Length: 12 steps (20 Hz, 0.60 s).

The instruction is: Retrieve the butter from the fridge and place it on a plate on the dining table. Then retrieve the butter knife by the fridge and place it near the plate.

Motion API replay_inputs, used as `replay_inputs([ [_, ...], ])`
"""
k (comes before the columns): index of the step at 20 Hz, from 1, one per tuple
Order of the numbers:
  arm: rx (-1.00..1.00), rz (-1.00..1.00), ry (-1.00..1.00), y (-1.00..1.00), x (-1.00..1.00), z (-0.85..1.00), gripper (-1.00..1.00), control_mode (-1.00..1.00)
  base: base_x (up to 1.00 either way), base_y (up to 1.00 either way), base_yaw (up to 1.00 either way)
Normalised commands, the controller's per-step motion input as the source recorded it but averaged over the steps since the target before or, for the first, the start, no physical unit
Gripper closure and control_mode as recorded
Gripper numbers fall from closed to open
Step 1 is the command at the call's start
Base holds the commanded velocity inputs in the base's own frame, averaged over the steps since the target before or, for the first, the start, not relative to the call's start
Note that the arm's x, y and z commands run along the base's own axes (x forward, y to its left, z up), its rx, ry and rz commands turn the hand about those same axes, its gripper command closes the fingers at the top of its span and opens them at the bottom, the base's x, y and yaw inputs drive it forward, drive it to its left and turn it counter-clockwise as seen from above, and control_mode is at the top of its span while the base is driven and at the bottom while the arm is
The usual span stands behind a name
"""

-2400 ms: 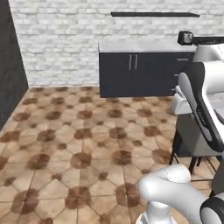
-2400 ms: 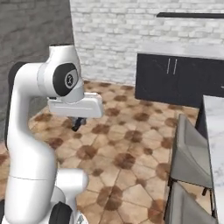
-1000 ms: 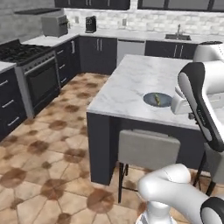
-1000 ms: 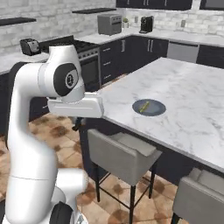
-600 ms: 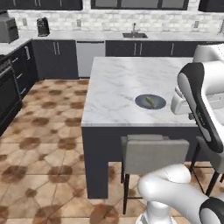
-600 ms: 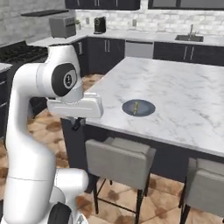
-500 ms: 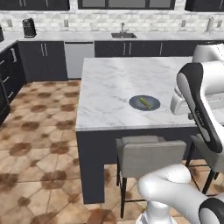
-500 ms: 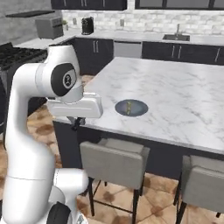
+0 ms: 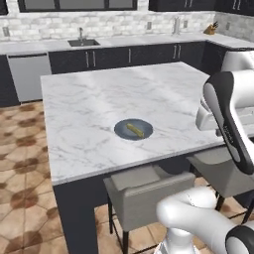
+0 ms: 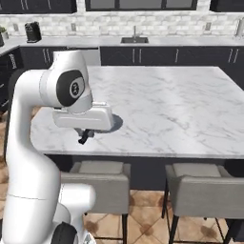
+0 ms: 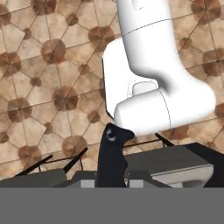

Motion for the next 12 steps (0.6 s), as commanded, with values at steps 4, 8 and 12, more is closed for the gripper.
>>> replay_inputs([
  [4, 0.0, 0.0, 0.0, 0.0, 0.0, 0.0, 1.0, 1.0, 0.6, 0.08, -0.11],
  [8, 0.0, 0.01, 0.12, 0.14, 0.89, -0.28, 1.0, -1.0, 0.0, 0.0, 0.0],
  [12, 0.0, 0.06, 0.16, 0.04, 1.0, -0.51, 1.0, -1.0, 0.0, 0.0, 0.0],
])
